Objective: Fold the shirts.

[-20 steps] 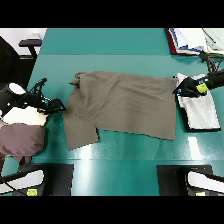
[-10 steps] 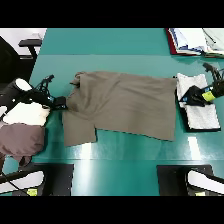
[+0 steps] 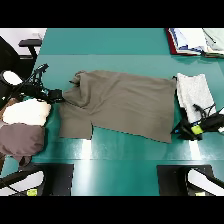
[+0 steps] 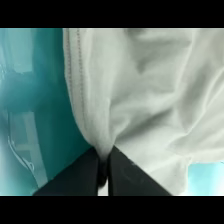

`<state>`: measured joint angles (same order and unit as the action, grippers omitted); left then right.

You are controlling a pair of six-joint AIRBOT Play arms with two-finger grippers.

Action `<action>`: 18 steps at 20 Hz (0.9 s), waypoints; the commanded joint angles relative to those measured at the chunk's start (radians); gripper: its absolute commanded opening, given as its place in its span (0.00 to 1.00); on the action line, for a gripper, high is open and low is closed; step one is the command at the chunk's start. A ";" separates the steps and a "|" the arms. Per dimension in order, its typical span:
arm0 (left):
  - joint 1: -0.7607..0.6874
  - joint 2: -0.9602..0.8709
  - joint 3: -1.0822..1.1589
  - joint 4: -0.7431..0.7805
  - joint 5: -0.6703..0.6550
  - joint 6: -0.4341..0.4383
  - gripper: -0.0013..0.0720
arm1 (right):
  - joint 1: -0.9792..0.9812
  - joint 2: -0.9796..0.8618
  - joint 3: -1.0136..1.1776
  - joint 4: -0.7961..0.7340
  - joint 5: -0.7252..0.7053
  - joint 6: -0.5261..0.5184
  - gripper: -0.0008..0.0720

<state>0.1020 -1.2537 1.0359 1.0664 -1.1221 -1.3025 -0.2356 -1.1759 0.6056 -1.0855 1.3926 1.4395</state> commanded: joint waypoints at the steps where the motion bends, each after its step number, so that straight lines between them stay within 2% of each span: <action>1: 0.000 0.004 0.003 -0.001 -0.001 0.002 0.06 | 0.063 0.008 -0.129 0.084 -0.138 -0.012 0.64; 2: 0.000 0.004 0.003 -0.002 0.000 0.002 0.06 | 0.092 0.008 -0.131 0.100 -0.158 -0.012 0.59; 5: 0.000 0.004 0.006 -0.002 -0.004 0.001 0.06 | 0.163 0.009 -0.085 0.099 -0.185 -0.012 0.10; 6: 0.000 0.009 0.017 -0.001 -0.012 0.000 0.06 | 0.181 0.016 -0.050 0.098 -0.178 -0.012 0.03; 8: 0.000 0.057 0.066 -0.001 -0.013 -0.008 0.06 | 0.200 0.066 0.056 0.098 -0.151 -0.012 0.03; 11: 0.000 0.180 0.242 0.005 -0.014 -0.032 0.06 | 0.199 0.192 0.337 0.089 -0.108 -0.012 0.03; 14: 0.000 0.307 0.509 0.004 -0.015 -0.037 0.06 | 0.199 0.280 0.700 0.074 -0.100 -0.010 0.03; 18: 0.000 0.389 0.902 0.005 -0.029 -0.063 0.06 | 0.199 0.283 1.194 -0.072 0.018 0.056 0.03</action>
<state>0.1020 -0.9249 1.6951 1.0687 -1.1435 -1.3487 -0.0376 -0.9115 1.4906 -1.0622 1.3350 1.4517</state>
